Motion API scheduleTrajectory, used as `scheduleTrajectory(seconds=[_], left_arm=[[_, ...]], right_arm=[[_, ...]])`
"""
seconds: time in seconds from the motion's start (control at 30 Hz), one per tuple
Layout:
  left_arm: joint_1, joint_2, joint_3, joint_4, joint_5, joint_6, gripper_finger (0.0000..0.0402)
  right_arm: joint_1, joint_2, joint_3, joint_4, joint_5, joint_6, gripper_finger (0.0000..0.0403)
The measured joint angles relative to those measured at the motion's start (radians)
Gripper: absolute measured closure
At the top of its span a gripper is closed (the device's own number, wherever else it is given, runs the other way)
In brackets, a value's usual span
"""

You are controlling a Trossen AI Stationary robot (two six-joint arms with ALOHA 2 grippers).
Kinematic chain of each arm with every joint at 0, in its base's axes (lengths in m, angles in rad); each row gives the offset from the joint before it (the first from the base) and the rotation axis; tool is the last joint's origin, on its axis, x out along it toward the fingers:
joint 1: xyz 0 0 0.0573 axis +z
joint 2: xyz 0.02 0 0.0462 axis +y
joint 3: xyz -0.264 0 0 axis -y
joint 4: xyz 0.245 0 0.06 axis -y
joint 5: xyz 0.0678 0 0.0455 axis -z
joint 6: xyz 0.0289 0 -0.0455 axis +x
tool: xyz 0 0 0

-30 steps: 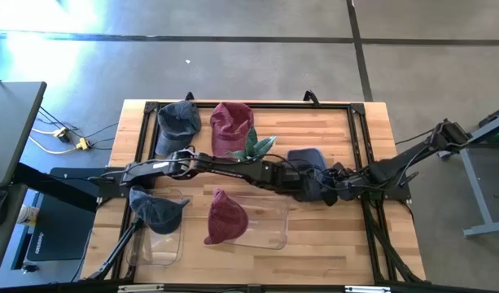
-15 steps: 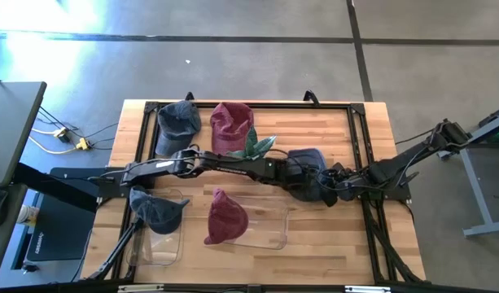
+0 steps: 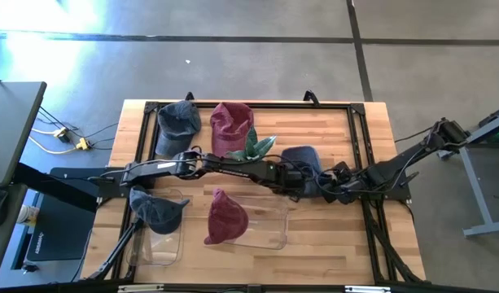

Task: Pick & Place hat
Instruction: Put the right blue cap into the left transparent bin

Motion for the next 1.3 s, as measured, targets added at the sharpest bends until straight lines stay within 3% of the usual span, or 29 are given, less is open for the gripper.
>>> scheduleTrajectory(seconds=[0.23, 0.6, 0.7, 0.9, 1.07, 1.3], left_arm=[[-0.005, -0.003, 0.036, -0.041, 0.005, 0.002, 0.0401], [-0.018, -0.039, 0.037, 0.35, 0.005, 0.003, 0.0401], [-0.01, 0.003, 0.042, 0.426, -0.027, -0.007, 0.0401], [-0.002, 0.07, 0.041, 0.42, -0.011, -0.024, 0.0401], [-0.008, 0.083, 0.035, 0.355, 0.061, -0.033, 0.0401], [-0.019, 0.076, 0.038, 0.255, 0.015, -0.021, 0.0401]], right_arm=[[0.072, 0.0, 0.0, 0.031, 0.026, 0.051, 0.0403], [0.09, 0.0, 0.0, 0.116, 0.058, 0.022, 0.0403], [0.09, -0.001, 0.0, 0.114, 0.052, 0.02, 0.0403], [0.09, 0.0, 0.0, 0.042, 0.033, 0.054, 0.0403], [0.09, 0.001, 0.0, -0.038, 0.008, 0.113, 0.0403], [0.101, 0.001, 0.033, -0.095, 0.023, 0.123, 0.0403]])
